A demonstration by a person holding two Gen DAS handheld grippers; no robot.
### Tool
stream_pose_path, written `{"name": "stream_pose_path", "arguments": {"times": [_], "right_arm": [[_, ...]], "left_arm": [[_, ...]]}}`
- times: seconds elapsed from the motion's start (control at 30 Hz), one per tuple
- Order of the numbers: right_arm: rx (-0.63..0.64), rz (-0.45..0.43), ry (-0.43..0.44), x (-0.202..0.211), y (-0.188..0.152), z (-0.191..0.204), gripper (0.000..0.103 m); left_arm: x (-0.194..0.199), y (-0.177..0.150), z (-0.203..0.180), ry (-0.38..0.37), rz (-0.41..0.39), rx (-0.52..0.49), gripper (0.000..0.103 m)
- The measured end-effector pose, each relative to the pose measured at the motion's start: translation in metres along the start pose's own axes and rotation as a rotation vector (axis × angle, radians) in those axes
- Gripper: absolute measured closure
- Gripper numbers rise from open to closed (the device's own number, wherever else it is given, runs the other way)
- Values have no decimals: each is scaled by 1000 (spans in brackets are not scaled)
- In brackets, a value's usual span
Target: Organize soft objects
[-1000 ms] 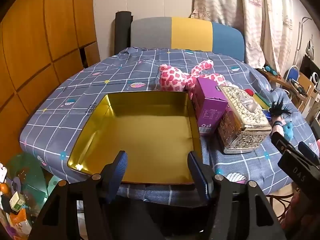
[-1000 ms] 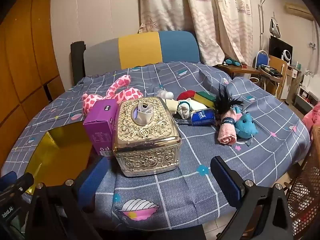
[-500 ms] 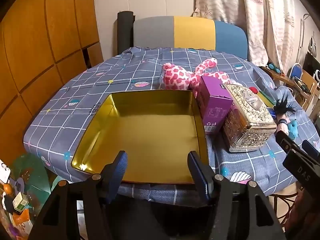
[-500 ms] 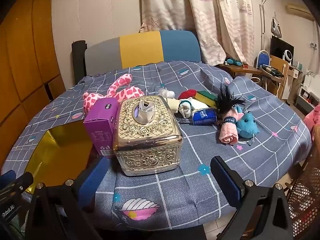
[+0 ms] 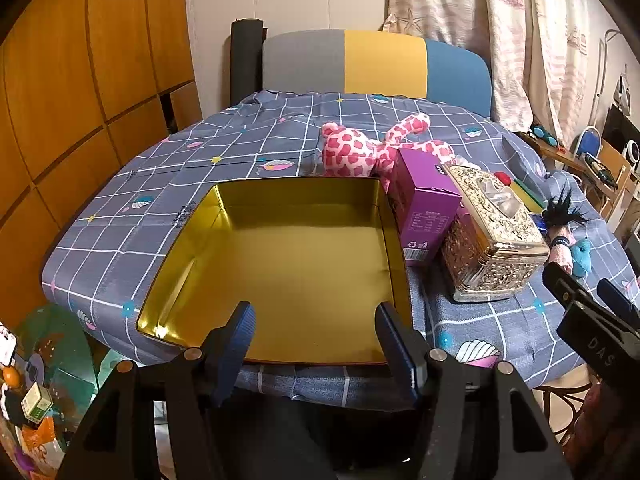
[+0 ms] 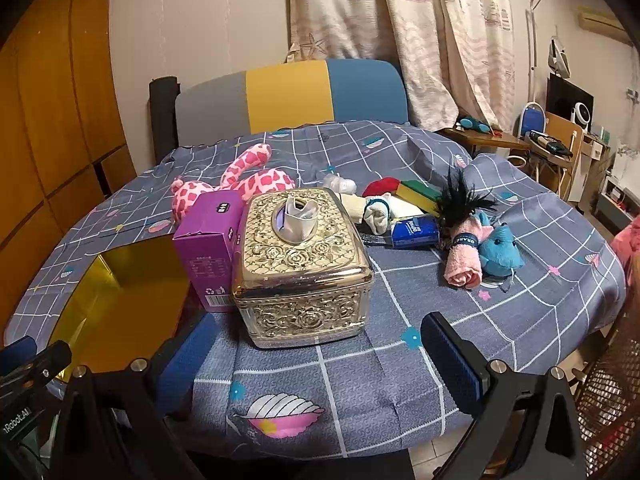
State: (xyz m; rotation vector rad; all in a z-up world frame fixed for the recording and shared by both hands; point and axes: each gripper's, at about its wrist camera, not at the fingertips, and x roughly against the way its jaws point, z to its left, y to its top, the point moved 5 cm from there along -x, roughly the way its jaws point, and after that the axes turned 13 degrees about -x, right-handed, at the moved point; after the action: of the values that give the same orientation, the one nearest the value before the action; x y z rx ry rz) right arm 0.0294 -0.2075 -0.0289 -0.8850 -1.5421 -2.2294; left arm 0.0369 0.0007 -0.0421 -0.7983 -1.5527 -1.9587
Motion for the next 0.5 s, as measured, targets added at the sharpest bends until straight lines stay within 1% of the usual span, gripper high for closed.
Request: {"name": "stream_pose_path", "arguments": {"times": [0.5], "right_arm": [[7,10,6,-2,-2,2,0]], "left_arm": [[-1,-2,-3,-14,4,-5,40]]}}
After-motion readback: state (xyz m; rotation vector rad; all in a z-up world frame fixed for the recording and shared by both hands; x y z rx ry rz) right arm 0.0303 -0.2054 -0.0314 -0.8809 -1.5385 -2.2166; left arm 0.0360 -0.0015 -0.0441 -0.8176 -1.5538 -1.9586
